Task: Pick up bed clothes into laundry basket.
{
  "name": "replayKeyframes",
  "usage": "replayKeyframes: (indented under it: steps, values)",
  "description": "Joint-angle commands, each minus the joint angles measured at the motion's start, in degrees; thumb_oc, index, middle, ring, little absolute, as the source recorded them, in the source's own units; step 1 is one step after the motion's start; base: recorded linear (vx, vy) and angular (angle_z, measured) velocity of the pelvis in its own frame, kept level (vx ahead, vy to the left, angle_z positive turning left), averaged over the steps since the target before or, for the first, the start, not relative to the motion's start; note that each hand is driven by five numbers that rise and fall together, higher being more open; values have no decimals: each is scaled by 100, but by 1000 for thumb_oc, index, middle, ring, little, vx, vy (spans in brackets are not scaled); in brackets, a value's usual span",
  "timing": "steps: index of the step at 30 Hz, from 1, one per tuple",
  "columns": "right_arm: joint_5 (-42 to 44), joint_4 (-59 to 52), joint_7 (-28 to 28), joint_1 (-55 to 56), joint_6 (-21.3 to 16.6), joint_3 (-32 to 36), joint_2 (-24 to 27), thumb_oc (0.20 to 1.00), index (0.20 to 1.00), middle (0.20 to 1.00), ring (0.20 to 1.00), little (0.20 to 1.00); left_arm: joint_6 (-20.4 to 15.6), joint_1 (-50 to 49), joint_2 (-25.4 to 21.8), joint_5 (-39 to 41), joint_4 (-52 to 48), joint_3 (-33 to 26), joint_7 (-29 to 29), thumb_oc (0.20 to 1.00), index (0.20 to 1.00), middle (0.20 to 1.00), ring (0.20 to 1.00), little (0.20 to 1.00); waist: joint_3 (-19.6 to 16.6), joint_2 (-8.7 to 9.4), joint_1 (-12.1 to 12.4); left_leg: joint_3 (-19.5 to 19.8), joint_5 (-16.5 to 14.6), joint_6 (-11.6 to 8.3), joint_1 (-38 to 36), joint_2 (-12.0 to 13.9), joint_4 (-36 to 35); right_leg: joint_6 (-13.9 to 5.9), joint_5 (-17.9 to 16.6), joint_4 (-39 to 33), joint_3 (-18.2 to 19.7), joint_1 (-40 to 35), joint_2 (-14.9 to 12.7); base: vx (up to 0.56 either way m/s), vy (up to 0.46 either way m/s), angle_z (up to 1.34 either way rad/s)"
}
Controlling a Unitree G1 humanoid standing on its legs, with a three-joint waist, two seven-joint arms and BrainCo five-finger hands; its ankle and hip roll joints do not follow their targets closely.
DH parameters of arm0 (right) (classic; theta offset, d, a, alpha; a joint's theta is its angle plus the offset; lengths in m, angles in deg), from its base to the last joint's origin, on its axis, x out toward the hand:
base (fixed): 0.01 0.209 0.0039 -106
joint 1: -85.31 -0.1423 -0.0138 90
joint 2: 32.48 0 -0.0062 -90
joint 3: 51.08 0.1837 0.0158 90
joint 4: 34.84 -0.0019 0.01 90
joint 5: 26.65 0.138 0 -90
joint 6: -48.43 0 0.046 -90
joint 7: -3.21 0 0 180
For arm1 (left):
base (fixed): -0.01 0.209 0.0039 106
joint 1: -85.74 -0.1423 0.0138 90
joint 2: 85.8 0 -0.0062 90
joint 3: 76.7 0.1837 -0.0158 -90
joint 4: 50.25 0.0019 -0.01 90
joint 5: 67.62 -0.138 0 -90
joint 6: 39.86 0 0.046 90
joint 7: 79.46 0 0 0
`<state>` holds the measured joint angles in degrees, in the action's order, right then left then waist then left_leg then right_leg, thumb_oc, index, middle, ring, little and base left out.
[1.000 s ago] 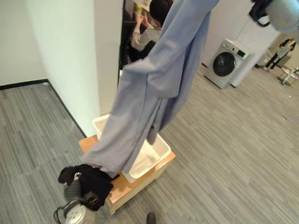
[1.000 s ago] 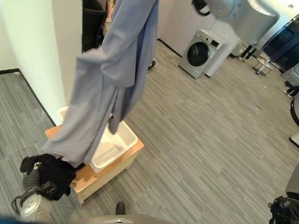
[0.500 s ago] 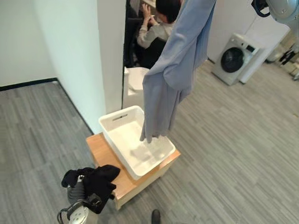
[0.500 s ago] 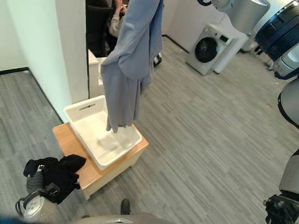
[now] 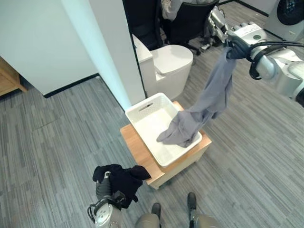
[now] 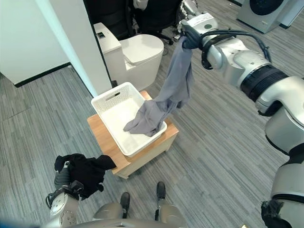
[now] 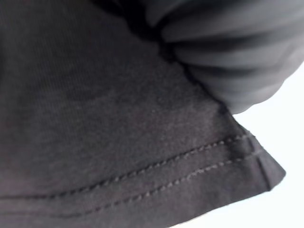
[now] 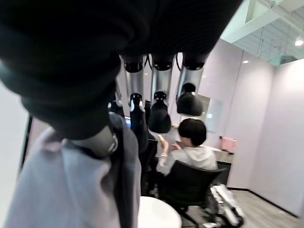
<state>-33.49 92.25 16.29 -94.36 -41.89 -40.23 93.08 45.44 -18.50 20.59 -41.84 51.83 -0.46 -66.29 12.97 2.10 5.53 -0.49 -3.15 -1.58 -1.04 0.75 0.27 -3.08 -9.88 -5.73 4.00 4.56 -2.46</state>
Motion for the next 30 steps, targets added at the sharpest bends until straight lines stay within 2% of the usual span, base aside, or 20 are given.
replayKeyframes:
  steps: [1, 2, 3, 4, 7, 13, 17, 20, 23, 26, 30]
  values:
    - [-7, 346, 75, -785, 109, 526, -347, 200, 200, 200, 200, 200, -216, 136, -372, -26, -537, -15, -88, 200, 200, 200, 200, 200, -151, 254, 177, 384, 366, 53, 313, -11, -527, -239, 69, 73, 36, -297, -348, 0, 0, 0]
    - [33, 337, 100, -598, 117, 788, -442, 200, 200, 200, 200, 200, -217, 121, -356, 15, -536, -14, -95, 200, 200, 200, 200, 200, -155, 249, 175, 390, 367, 54, 320, -12, -527, -235, 75, 73, 35, -295, -350, 0, 0, 0]
    - [122, 481, 112, -184, 139, 1382, -843, 200, 200, 200, 200, 200, -205, 136, -339, 55, -503, 24, -99, 200, 200, 200, 200, 200, -130, 218, 196, 384, 365, 63, 327, -13, -527, -223, 75, 73, 62, -285, -353, 6, 0, 8]
    - [102, 542, 68, -46, 151, 1497, -983, 200, 200, 200, 200, 200, -188, 156, -370, 62, -507, 41, -125, 200, 200, 200, 200, 200, -126, 217, 207, 385, 370, 64, 340, -18, -527, -221, 77, 73, 58, -275, -359, -9, 5, 6]
    - [-167, 715, -149, 263, 261, 1651, -1392, 200, 200, 200, 200, 200, -106, 150, -486, 81, -673, 87, -197, 200, 200, 200, 200, 200, -87, 161, 265, 412, 390, 66, 395, -35, -527, -211, 65, 73, 26, -220, -386, -20, 11, 8]
    - [-276, 1169, -296, 557, 322, 1860, -1890, 200, 200, 200, 200, 200, -41, 96, -568, 109, -762, 122, -239, 200, 200, 200, 200, 200, -53, 106, 365, 474, 417, 74, 490, -56, -527, -206, 65, 73, -31, -150, -402, -18, 11, 5]
    - [-375, 1259, -204, 48, 344, 1546, -2004, 200, 200, 200, 200, 200, -46, 25, -562, 141, -654, 103, -224, 200, 200, 200, 200, 200, -77, 119, 419, 549, 423, 78, 531, -52, -527, -192, 91, 73, -62, -139, -403, 3, 5, 1]
    - [-320, 1510, 135, -1165, 336, 910, -2266, 200, 200, 200, 200, 200, -102, -38, -567, 200, -586, 141, -174, 200, 200, 200, 200, 200, -140, 178, 428, 562, 419, 78, 532, -46, -527, -189, 105, 73, -46, -152, -388, 12, 8, 0]
    - [-187, 1704, 362, -1504, 309, 853, -2471, 200, 200, 200, 200, 200, -132, -33, -549, 267, -457, 216, -149, 200, 200, 200, 200, 200, -199, 198, 412, 563, 390, 85, 481, -47, -527, -181, 121, 73, -41, -204, -386, 28, 12, 1]
    - [-89, 1678, 519, -1564, 302, 1078, -2566, 200, 200, 200, 200, 200, -130, 57, -620, 270, -399, 312, -123, 200, 200, 200, 200, 200, -299, 212, 411, 552, 354, 93, 411, -56, -527, -184, 141, 73, -87, -276, -416, 9, 10, 0]
    - [-174, 1650, 485, -1426, 339, 1212, -2603, 200, 200, 200, 200, 200, -103, 150, -667, 210, -382, 336, -111, 200, 200, 200, 200, 200, -337, 245, 423, 511, 343, 86, 365, -51, -527, -201, 120, 73, -131, -312, -434, 0, 0, 0]
